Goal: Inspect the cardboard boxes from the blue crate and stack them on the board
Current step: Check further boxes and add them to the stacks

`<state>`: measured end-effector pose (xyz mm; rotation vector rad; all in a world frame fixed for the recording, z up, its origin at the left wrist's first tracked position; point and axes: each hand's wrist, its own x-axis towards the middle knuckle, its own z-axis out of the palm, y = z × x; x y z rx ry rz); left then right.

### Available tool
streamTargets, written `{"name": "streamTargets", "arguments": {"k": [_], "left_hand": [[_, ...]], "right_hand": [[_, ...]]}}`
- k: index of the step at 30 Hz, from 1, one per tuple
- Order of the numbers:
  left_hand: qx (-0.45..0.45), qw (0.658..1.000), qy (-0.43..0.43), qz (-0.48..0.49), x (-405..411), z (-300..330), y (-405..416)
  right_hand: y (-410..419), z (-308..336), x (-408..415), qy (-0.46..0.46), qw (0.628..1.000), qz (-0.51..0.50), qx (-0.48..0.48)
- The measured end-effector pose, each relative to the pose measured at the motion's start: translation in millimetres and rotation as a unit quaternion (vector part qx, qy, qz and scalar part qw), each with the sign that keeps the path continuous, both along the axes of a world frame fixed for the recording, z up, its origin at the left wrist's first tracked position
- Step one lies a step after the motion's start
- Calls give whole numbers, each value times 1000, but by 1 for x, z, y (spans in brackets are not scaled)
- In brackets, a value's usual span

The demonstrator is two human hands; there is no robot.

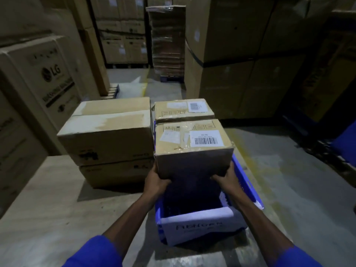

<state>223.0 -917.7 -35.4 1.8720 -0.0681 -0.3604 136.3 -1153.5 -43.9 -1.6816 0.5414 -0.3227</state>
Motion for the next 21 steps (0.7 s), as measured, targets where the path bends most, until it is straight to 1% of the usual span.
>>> {"name": "streamTargets", "arguments": {"k": [3, 7, 10, 13, 15, 17, 21], "left_hand": [[15, 1000, -7, 16, 12, -5, -6], [46, 998, -12, 27, 15, -15, -10], [90, 994, -44, 35, 16, -27, -8], [150, 986, -56, 34, 21, -29, -9], [173, 982, -67, 30, 21, -30, -8], [201, 977, -69, 24, 21, -32, -8], [273, 960, -67, 20, 24, -35, -8]], "right_hand": [[-9, -9, 14, 20, 1000, 4, -18], [-15, -23, 25, 35, 997, 6, -71], [-17, -33, 27, 67, 994, -1, -90], [-16, -40, 29, 114, 988, -14, -105], [-13, -43, 31, 129, 986, -16, -108], [-11, -40, 30, 140, 982, -20, -125], [-8, -28, 24, 204, 963, -17, -175]]}}
